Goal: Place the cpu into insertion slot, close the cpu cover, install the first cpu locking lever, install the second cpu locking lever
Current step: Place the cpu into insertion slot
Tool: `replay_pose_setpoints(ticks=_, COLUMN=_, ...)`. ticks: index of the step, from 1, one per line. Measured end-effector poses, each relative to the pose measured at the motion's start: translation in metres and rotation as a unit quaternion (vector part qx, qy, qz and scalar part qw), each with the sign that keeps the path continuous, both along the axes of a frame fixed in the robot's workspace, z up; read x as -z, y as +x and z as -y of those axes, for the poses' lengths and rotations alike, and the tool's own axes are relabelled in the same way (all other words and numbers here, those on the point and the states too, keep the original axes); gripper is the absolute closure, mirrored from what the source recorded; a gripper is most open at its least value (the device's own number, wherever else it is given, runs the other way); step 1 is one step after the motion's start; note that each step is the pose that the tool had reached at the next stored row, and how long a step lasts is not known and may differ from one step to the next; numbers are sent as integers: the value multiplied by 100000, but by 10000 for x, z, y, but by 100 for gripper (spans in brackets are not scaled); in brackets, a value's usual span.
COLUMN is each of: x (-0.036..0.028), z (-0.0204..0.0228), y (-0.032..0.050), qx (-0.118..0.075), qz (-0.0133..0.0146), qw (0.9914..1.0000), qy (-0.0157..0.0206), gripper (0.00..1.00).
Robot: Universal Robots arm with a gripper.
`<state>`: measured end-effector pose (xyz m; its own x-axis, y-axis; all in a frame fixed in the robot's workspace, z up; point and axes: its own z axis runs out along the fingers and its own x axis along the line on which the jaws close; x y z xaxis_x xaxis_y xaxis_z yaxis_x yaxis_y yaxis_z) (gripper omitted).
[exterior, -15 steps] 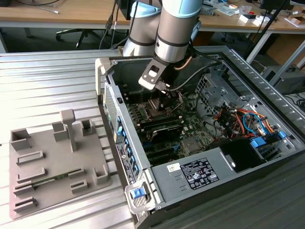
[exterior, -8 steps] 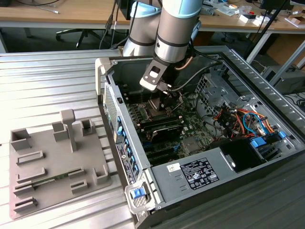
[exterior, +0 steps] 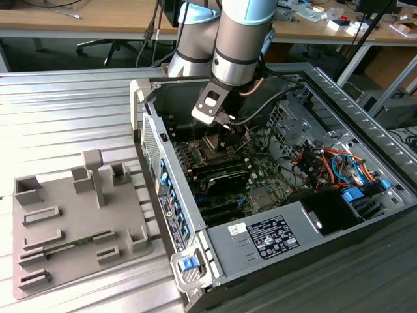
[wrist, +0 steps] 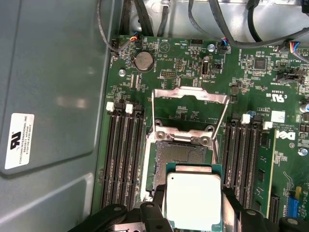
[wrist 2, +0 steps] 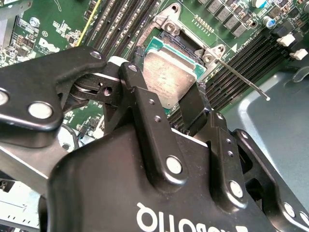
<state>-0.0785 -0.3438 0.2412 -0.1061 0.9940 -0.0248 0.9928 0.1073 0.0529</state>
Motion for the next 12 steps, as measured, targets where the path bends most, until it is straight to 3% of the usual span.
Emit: replay_pose_setpoints(ticks=12, x=27, z=0, y=10, qx=-1, qz=1, qw=100000, qy=-7, gripper=46)
